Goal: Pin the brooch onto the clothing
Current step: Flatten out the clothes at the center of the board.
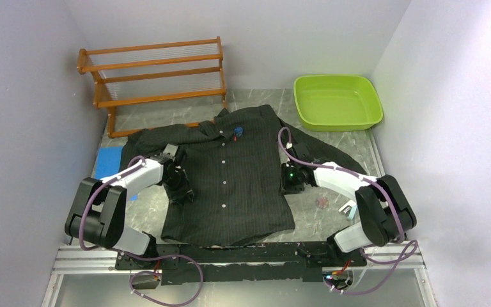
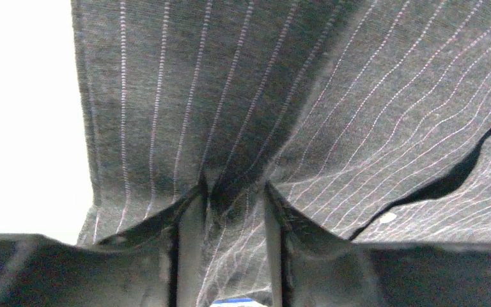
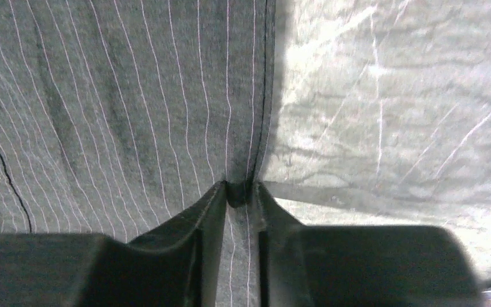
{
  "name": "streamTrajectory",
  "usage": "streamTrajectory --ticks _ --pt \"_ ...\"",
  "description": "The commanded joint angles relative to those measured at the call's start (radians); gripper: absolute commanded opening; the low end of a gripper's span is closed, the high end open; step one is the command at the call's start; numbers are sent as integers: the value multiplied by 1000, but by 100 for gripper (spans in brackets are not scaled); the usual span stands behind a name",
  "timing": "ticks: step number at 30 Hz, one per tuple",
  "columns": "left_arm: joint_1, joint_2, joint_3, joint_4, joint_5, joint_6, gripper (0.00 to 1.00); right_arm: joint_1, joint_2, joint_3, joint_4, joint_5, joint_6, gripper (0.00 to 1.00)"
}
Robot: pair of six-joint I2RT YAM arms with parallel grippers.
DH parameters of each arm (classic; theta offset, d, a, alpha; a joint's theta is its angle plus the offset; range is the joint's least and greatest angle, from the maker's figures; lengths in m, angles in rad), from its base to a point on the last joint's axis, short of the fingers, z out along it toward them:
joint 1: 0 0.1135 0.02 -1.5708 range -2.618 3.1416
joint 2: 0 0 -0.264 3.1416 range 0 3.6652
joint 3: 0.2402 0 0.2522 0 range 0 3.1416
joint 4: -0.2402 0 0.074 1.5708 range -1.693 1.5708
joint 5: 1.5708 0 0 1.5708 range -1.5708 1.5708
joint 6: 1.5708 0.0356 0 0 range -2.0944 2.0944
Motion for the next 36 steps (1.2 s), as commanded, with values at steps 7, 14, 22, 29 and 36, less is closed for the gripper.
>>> streamTrajectory --ticks 7,14,22,29,36 --pt "-5 -53 -145 12 94 -111 3 22 -100 -92 -162 -9 68 0" --pt "-21 -174 -178 -86 148 -177 3 24 -229 -158 -226 -97 156 0" --pt "-28 -315 -176 -226 160 -253 3 23 -328 -140 -290 -69 197 3" --pt "-28 -338 -99 -214 133 -195 88 20 -332 -74 -226 -16 184 72" --pt "-28 -259 74 -134 120 -21 92 -104 -254 -37 -79 -112 163 85"
